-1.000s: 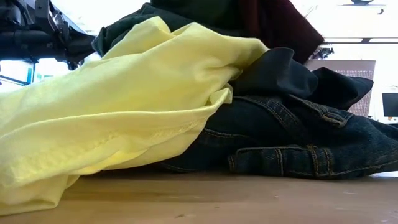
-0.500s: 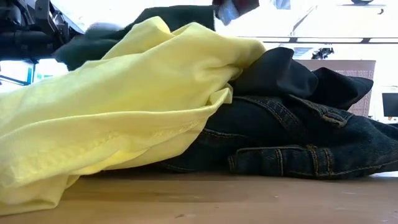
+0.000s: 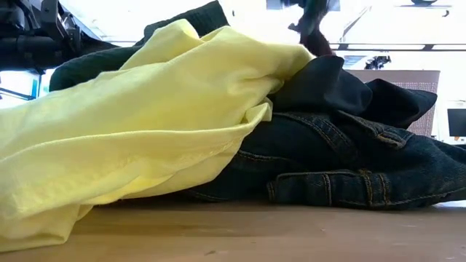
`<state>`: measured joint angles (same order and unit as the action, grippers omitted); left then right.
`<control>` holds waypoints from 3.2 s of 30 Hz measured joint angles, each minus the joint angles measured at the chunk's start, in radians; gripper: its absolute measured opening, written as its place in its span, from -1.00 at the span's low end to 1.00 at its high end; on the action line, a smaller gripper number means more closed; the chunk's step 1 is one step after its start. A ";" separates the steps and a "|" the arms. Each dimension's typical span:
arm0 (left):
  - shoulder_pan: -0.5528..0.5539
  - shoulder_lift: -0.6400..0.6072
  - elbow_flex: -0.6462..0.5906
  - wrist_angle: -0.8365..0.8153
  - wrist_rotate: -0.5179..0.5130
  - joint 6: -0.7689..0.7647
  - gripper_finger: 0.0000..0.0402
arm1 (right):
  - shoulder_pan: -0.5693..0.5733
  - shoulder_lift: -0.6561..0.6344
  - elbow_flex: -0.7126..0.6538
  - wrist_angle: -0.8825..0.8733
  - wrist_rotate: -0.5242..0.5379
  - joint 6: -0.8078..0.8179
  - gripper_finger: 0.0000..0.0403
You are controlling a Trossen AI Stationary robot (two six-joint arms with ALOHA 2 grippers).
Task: Sort clothes
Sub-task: Put the red underwear into the white laundry bin, then put the pink underwear into the white laundry bin
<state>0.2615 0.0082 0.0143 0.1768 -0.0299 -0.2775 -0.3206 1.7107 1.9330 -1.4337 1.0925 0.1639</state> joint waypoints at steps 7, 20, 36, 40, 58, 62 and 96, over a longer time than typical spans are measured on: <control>0.000 0.000 0.000 0.000 0.000 -0.019 -0.98 | -0.150 0.003 -0.218 0.172 -0.242 -0.112 -0.94; -0.040 0.027 0.015 -0.076 -0.051 -0.051 -1.00 | -0.110 -0.114 -0.313 -0.025 -0.269 0.087 -0.09; -0.175 0.423 0.424 -0.615 -0.262 0.080 -1.00 | 0.480 -0.336 -0.313 0.206 0.013 0.203 -0.06; -0.178 0.538 0.463 -0.585 -0.270 0.080 -1.00 | 0.377 -0.335 -0.313 0.106 0.078 0.263 -0.06; -0.234 0.647 0.507 -0.603 -0.264 0.029 -1.00 | -0.239 -0.323 -0.313 0.229 -0.522 -0.048 0.29; -0.249 0.647 0.507 -0.639 -0.264 -0.008 -1.00 | -0.283 -0.323 -0.313 0.231 -0.608 -0.073 0.38; -0.058 0.985 0.716 -0.977 0.031 0.177 0.05 | 0.479 -0.322 -0.313 0.374 -0.387 0.124 0.39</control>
<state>0.2040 0.9930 0.7300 -0.7999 0.0014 -0.1007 0.1589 1.3888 1.6199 -1.0594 0.7055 0.2878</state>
